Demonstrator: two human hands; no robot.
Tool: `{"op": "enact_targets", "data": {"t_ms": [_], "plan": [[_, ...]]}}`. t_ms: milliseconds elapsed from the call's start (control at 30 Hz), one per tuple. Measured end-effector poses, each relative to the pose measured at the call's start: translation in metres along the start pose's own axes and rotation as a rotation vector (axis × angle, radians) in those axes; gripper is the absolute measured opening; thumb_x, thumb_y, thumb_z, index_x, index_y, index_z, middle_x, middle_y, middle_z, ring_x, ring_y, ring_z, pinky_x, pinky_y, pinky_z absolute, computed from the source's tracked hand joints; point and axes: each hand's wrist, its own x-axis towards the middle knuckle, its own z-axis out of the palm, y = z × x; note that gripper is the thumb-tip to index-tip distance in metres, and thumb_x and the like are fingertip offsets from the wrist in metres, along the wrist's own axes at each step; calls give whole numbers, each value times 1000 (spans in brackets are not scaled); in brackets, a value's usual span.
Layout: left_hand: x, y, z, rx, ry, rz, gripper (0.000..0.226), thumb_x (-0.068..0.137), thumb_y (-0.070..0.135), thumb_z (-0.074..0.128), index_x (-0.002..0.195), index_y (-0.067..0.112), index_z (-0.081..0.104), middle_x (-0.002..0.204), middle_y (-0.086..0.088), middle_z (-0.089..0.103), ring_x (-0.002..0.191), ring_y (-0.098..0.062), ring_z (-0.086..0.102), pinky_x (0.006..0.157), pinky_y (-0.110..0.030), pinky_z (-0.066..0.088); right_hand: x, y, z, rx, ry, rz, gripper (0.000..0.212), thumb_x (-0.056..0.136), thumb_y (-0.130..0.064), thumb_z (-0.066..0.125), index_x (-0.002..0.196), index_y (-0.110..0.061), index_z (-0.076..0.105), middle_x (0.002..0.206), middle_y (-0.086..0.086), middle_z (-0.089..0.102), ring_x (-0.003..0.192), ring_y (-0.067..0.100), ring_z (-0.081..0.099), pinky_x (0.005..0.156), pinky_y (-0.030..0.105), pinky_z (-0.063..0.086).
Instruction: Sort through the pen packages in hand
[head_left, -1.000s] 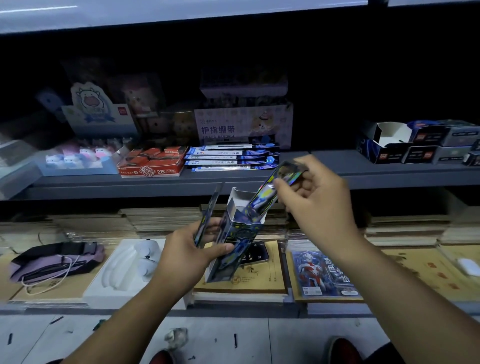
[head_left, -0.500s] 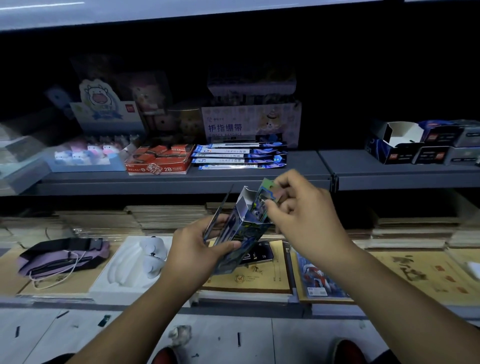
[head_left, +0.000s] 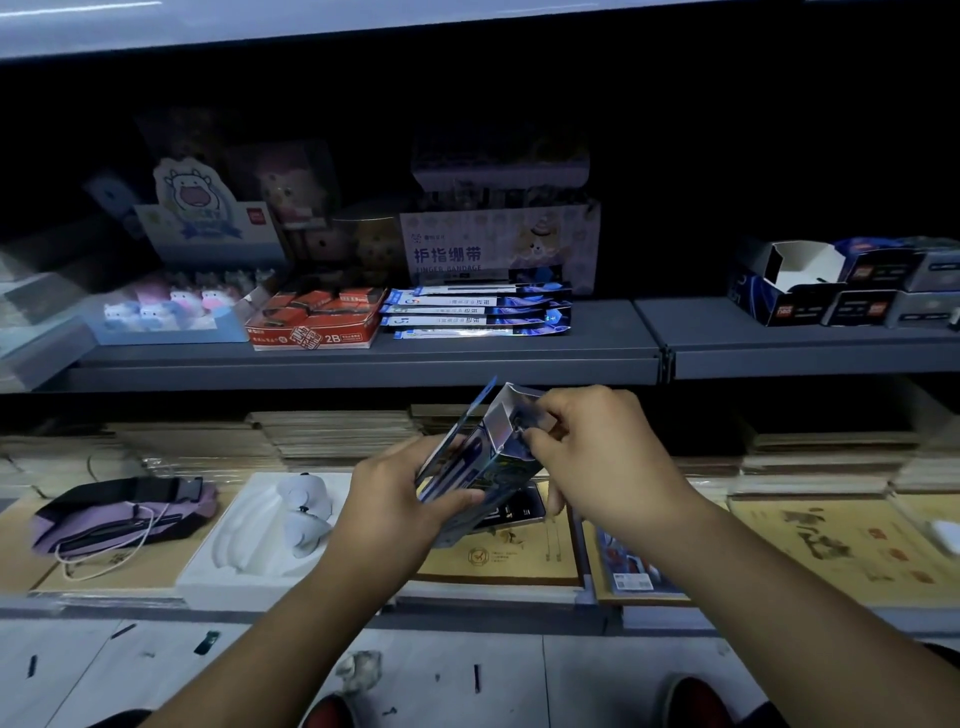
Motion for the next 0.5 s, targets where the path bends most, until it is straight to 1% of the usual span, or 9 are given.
{"op": "enact_targets", "data": {"t_ms": [100, 167, 233, 300, 333, 400, 433, 500], "plan": [[0, -1, 0, 18, -6, 25, 46, 78, 30, 86, 120, 36, 71, 107, 17, 73, 99, 0, 66, 84, -14, 51, -1, -1, 0, 52, -78, 50, 20, 103, -8, 49, 92, -8, 66, 55, 12, 67, 37, 13, 63, 41, 28, 51], [0, 1, 0, 33, -11, 42, 42, 79, 29, 86, 117, 36, 71, 104, 18, 72, 96, 2, 65, 80, -7, 46, -1, 0, 0, 72, -148, 77, 19, 106, -10, 47, 96, -10, 64, 54, 13, 69, 37, 16, 62, 43, 26, 50], [0, 1, 0, 51, -7, 63, 41, 79, 26, 85, 116, 37, 71, 100, 23, 69, 95, 7, 62, 77, 0, 41, -1, 1, 0, 118, -239, 112, 19, 108, -11, 42, 103, -7, 60, 57, 17, 70, 39, 21, 62, 45, 25, 49], [-2, 1, -1, 53, -13, 77, 42, 79, 23, 85, 116, 37, 71, 96, 30, 64, 98, 10, 58, 76, 2, 40, -1, 1, 1, 190, -336, 149, 19, 109, -10, 38, 105, -6, 56, 61, 21, 71, 44, 26, 64, 45, 24, 49], [-3, 1, -1, 52, -14, 80, 42, 79, 23, 85, 116, 35, 71, 97, 30, 64, 99, 10, 58, 77, 2, 40, -1, 0, 1, 223, -375, 161, 18, 108, -8, 38, 104, -8, 56, 62, 22, 71, 45, 26, 65, 46, 25, 49], [-2, -1, -2, 53, -3, 86, 41, 79, 23, 85, 116, 34, 71, 99, 24, 69, 98, 6, 59, 77, 1, 41, -1, 0, -1, 272, -425, 169, 19, 104, -4, 41, 109, -11, 58, 63, 23, 71, 46, 26, 65, 46, 26, 50], [-2, -2, -2, 47, 6, 88, 40, 79, 22, 85, 115, 34, 72, 100, 20, 71, 97, 5, 60, 77, 0, 42, -1, 0, -2, 295, -442, 164, 21, 102, -3, 44, 114, -11, 59, 66, 24, 71, 48, 29, 66, 47, 27, 51], [-2, -1, -3, 24, 26, 90, 39, 80, 22, 85, 114, 35, 71, 101, 17, 72, 96, 4, 62, 78, -1, 43, 0, -1, -4, 325, -472, 149, 26, 100, -4, 50, 122, -11, 59, 75, 27, 72, 58, 41, 68, 49, 30, 53]]}}
